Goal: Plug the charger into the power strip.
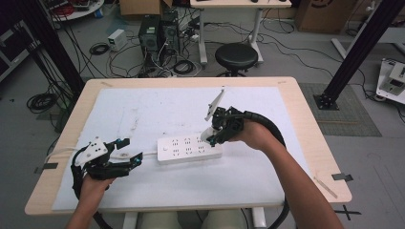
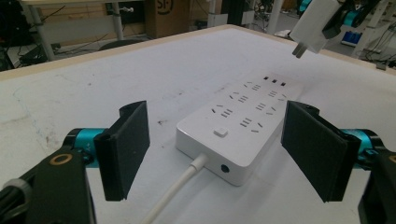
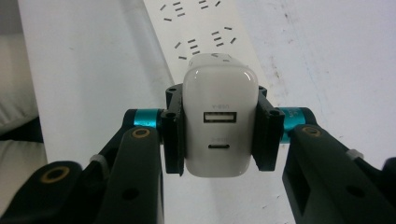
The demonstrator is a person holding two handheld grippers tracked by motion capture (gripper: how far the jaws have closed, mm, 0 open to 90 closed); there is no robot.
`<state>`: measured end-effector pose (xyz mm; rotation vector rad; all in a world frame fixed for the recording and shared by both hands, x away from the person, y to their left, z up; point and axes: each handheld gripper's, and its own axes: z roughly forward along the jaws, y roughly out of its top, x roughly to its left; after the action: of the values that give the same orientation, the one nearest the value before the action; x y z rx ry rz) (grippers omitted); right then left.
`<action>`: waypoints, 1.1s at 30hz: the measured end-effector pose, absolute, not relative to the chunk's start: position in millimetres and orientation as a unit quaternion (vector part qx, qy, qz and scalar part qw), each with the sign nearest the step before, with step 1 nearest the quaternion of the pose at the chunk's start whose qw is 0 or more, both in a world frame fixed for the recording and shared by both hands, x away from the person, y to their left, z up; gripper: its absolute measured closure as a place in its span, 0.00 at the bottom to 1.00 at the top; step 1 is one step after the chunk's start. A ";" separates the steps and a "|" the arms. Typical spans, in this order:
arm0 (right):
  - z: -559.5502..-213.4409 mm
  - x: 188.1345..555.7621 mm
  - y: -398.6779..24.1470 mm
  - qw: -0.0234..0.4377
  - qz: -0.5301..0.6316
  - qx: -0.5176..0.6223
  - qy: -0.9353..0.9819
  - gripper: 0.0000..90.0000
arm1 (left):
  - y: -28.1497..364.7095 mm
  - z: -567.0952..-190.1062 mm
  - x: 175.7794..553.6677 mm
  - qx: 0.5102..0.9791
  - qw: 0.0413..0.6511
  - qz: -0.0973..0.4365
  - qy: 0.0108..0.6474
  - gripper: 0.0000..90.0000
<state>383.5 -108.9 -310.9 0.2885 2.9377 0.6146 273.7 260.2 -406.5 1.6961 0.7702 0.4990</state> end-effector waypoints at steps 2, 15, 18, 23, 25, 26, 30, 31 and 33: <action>-312.2 385.8 -104.5 0.064 0.195 0.088 0.975 0.71 | 260.4 -406.3 273.6 0.724 0.570 0.212 0.327 0.26; -322.7 402.3 -71.5 0.072 0.132 0.038 0.988 0.71 | 266.6 -410.3 272.6 0.720 0.569 0.214 0.335 0.26; -324.5 406.3 -64.2 0.072 0.118 0.029 0.990 0.71 | 269.1 -412.3 273.0 0.719 0.569 0.215 0.337 0.26; -330.7 412.5 -59.5 0.069 0.102 0.022 0.992 0.71 | 270.1 -413.8 273.5 0.717 0.571 0.215 0.338 0.26; -332.9 414.0 -58.5 0.071 0.097 0.023 0.992 0.71 | 270.3 -414.4 273.6 0.716 0.570 0.214 0.340 0.26; -333.6 414.6 -58.0 0.070 0.095 0.023 0.993 0.71 | 270.4 -414.7 274.0 0.716 0.571 0.214 0.340 0.26; -336.8 417.5 -55.2 0.074 0.082 0.017 0.994 0.71 | 271.4 -415.3 274.3 0.714 0.572 0.212 0.342 0.26; -337.7 418.2 -54.6 0.075 0.077 0.016 0.994 0.71 | 271.7 -415.5 274.4 0.714 0.572 0.212 0.343 0.26; -339.4 420.0 -53.3 0.076 0.073 0.012 0.994 0.71 | 272.3 -415.9 274.6 0.714 0.572 0.212 0.344 0.26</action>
<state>420.0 -53.3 -339.4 0.0360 2.9814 0.2176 274.6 272.3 -415.9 1.6737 0.8062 0.4962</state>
